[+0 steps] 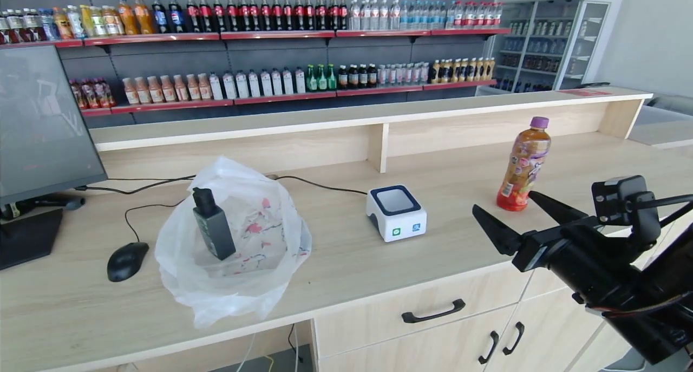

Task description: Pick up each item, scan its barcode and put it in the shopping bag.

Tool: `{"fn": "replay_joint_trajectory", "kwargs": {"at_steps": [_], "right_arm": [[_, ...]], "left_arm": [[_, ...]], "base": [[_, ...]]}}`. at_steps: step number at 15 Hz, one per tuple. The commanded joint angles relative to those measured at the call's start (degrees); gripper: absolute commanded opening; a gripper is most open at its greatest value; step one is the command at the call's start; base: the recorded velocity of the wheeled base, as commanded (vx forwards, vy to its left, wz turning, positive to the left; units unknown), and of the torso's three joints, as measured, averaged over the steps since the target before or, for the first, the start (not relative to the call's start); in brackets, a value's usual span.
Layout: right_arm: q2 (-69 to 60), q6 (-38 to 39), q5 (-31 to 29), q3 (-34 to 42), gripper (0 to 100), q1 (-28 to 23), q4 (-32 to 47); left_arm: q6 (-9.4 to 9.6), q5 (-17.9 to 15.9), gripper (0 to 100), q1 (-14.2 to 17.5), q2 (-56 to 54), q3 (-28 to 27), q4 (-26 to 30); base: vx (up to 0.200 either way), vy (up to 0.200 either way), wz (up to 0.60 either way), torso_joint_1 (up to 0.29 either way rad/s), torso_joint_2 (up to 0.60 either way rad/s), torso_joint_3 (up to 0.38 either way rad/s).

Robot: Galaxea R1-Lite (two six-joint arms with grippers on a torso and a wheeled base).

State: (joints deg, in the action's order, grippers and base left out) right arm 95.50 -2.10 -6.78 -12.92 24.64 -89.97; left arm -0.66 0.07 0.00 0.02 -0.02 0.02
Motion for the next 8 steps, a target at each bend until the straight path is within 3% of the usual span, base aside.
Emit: {"fn": "replay_joint_trajectory", "kwargs": {"at_steps": [1, 5, 8], "right_arm": [[0.3, 0.0, 0.0, -0.1, 100, 0.2, 0.0], [0.2, 0.0, 0.0, 0.5, 100, 1.4, 0.0], [0.3, 0.0, 0.0, 0.6, 100, 1.3, 0.0]], "left_arm": [[-0.04, 0.0, 0, 0.0, 0.0, -0.1, 0.0], [-0.04, 0.0, 0, 0.0, 0.0, -0.1, 0.1], [-0.04, 0.0, 0, 0.1, 0.0, -0.1, 0.1]], "base": [[0.000, -0.200, 0.00, 0.002, 0.00, -0.002], [0.000, -0.200, 0.60, 0.001, 0.00, -0.001], [0.000, -0.200, 0.00, 0.002, 0.00, 0.004]]}}
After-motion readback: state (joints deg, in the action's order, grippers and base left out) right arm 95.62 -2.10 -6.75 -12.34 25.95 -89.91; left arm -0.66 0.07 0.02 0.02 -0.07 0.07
